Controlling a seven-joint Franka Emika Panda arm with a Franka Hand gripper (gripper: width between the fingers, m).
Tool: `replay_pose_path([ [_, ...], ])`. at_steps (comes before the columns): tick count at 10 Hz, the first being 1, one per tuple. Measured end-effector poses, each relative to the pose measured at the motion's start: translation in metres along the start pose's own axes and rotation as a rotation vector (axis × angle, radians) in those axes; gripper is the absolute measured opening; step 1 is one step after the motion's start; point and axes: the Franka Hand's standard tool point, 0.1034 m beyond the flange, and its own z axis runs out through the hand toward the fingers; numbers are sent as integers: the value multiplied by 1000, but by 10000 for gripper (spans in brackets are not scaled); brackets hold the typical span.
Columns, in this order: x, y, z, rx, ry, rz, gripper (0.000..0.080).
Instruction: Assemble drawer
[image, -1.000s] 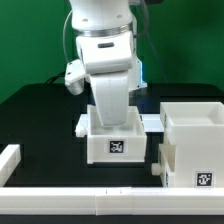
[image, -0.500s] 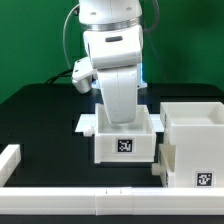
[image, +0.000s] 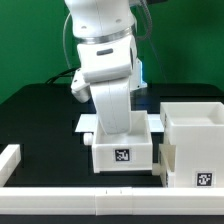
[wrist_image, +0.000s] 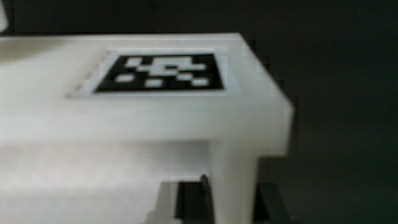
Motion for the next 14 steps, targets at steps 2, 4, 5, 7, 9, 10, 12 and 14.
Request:
replay_pose_path([
  [2, 5, 6, -1, -45, 3, -5, 31],
  [4, 1, 9, 0, -95, 3, -4, 31],
  [5, 1, 8, 1, -90, 3, -4, 31],
  [7, 1, 8, 2, -89, 3, -4, 31],
  [9, -16, 13, -1, -162, 11, -122, 31],
  [10, -23, 12, -1, -193, 8, -150, 31],
  [12, -27, 14, 1, -216, 2, -186, 31],
  [14, -13, 14, 3, -210, -1, -149, 31],
])
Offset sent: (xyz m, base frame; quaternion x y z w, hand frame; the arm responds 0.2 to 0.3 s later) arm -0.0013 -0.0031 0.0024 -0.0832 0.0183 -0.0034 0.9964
